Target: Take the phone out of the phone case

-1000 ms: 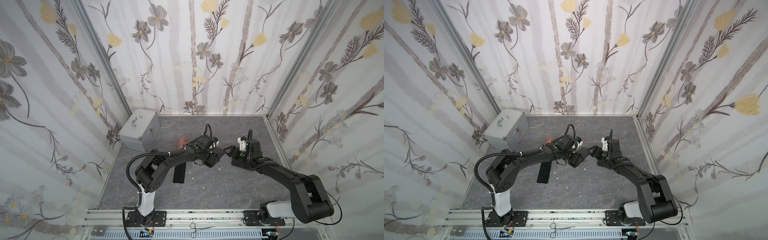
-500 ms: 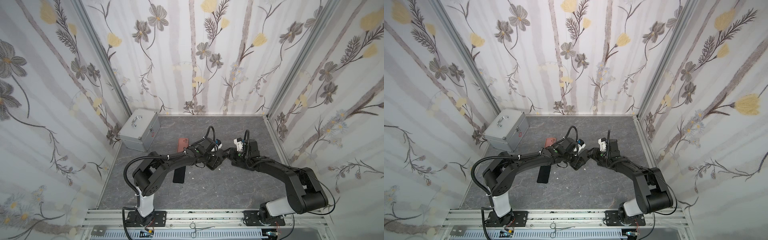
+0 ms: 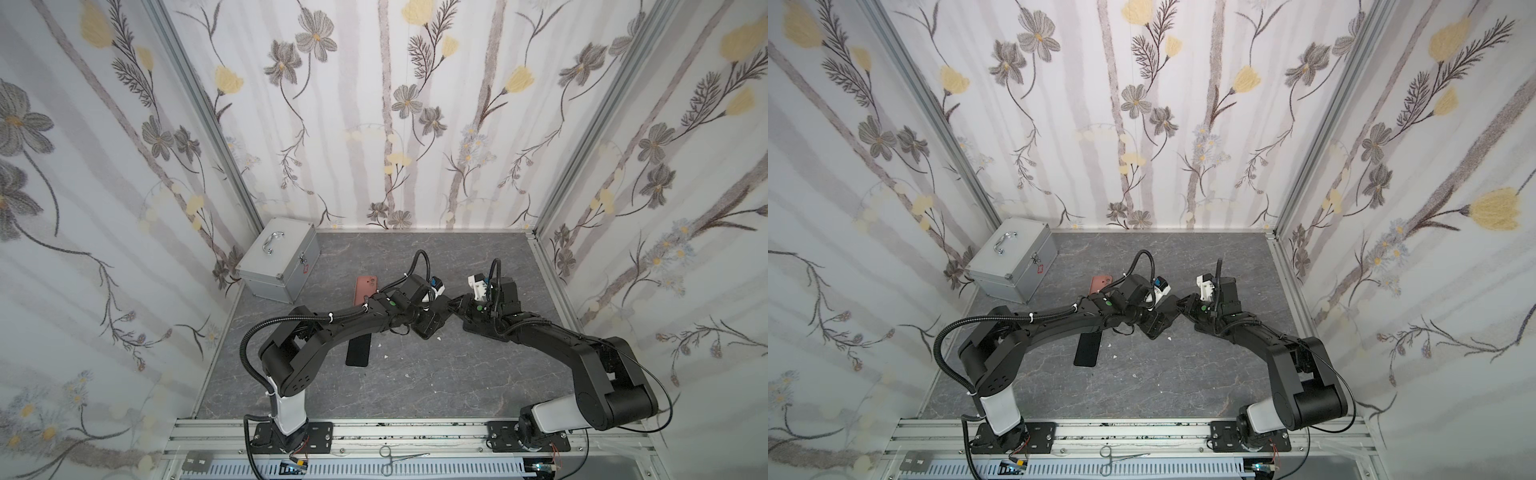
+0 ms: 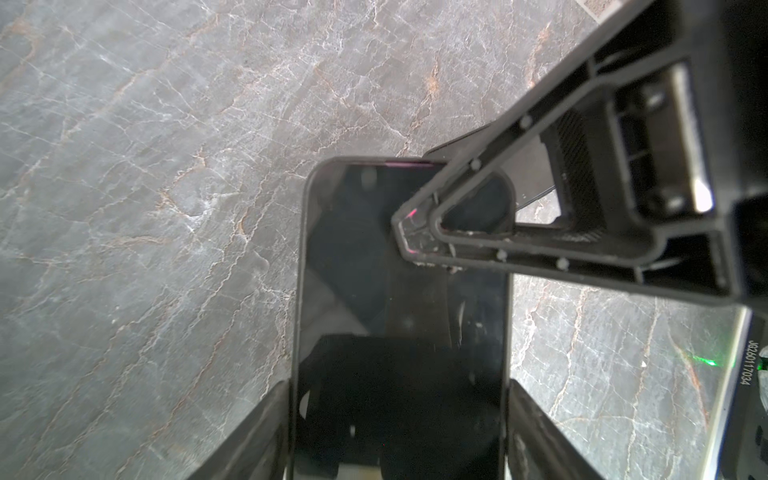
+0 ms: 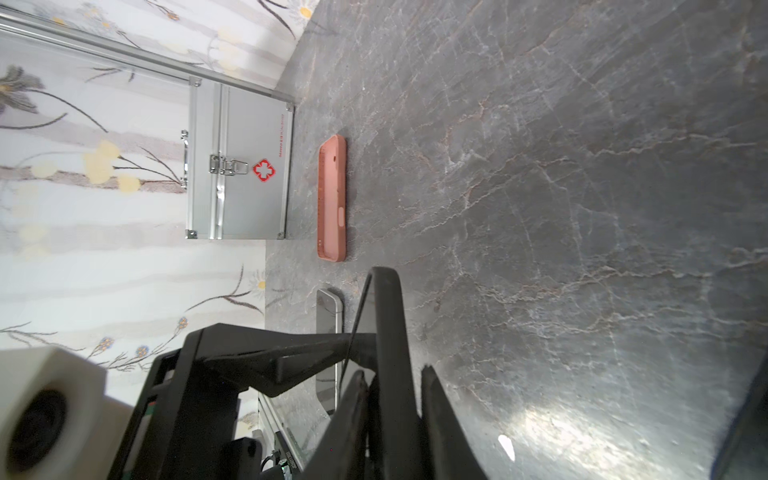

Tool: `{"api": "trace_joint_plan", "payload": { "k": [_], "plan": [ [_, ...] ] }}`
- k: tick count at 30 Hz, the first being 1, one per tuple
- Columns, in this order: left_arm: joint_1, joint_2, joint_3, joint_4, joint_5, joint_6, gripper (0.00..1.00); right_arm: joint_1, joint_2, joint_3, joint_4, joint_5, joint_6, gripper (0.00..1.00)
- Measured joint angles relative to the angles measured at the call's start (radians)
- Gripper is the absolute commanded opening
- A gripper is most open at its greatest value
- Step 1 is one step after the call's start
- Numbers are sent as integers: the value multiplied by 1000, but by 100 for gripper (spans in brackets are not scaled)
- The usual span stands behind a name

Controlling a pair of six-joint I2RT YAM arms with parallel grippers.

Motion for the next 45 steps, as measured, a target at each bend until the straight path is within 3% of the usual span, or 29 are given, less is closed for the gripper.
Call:
{"api": "trace_joint_plan", "payload": {
  "k": [4, 6, 10, 13, 17, 25, 30, 38, 42, 45],
  "plan": [
    [-1, -46, -10, -1, -3, 0, 61, 1, -71, -2, 7, -11, 3, 6],
    [-1, -80, -12, 0, -7, 0, 72, 1, -119, -5, 13, -8, 3, 1],
    [3, -177, -18, 30, -12, -31, 90, 2, -253, -13, 24, 28, -36, 0],
    [23, -265, -35, 122, -11, -78, 95, -4, -340, -17, 6, 111, -74, 0],
    [81, -364, -97, 236, 43, -163, 99, 0, -451, -16, 5, 134, -131, 0],
    [181, -525, -245, 470, 229, -307, 97, -7, -624, -13, 41, 148, -208, 0],
    [233, -558, -293, 573, 344, -378, 89, -34, -636, 27, 146, 9, -179, 0],
    [250, -599, -306, 668, 535, -438, 87, -45, -594, 88, 403, -247, -23, 0],
    [250, -592, -298, 677, 626, -444, 85, -45, -569, 153, 426, -339, 10, 0],
    [250, -581, -293, 679, 680, -446, 76, -46, -558, 183, 430, -386, 20, 0]
  ]
}}
